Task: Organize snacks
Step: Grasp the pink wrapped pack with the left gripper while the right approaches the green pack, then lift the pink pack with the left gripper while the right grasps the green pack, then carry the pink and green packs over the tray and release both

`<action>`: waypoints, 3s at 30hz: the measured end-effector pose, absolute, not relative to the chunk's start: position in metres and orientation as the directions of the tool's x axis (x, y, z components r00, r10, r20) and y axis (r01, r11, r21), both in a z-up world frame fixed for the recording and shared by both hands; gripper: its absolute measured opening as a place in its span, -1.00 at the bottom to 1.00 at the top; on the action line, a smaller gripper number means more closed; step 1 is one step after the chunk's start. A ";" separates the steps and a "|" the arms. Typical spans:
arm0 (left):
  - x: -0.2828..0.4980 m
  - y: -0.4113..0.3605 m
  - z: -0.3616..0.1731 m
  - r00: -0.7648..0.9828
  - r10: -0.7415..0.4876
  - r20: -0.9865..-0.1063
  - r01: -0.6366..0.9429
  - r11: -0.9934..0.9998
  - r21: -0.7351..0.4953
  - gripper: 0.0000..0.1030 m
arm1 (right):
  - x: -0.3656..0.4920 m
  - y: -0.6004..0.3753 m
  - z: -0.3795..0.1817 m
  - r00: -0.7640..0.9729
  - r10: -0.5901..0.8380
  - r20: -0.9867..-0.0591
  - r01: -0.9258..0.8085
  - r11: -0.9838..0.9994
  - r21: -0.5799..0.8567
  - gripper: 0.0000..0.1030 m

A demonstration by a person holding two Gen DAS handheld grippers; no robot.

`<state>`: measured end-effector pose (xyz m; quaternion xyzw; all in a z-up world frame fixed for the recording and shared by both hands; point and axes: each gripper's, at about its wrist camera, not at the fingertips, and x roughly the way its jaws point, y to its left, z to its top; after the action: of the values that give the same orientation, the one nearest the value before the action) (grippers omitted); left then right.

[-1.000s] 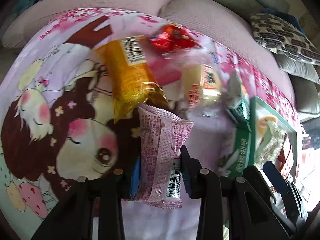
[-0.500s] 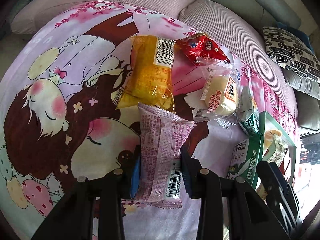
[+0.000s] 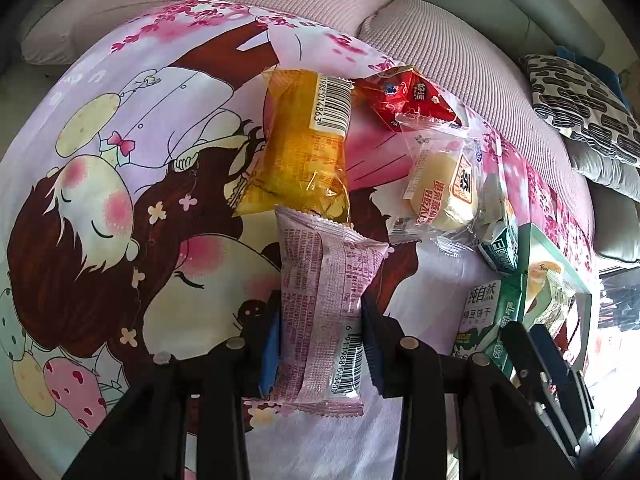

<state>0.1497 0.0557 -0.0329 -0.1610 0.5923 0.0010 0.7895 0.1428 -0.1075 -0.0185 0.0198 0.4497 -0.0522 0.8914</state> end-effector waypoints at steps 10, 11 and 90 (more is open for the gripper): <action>0.150 0.057 -0.034 0.297 -0.194 -0.935 -0.196 0.946 -0.259 -0.26 | 0.143 -0.107 -0.020 0.586 -0.097 -0.805 0.119 0.992 -0.032 -0.10; 0.150 0.057 -0.034 0.297 -0.194 -0.935 -0.196 0.946 -0.259 -0.26 | 0.143 -0.108 -0.019 0.585 -0.113 -0.803 0.125 0.991 -0.049 -0.10; 0.138 -0.055 0.042 0.420 -0.411 -0.809 0.142 0.910 -0.388 -0.29 | 0.101 -0.207 0.029 0.626 -0.147 -0.766 0.340 0.935 0.099 -0.17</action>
<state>0.1380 -0.0548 0.0419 -0.1310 0.5124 -0.1663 0.8323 0.1011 -0.2071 0.0294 0.1179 0.4102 -0.1363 0.8940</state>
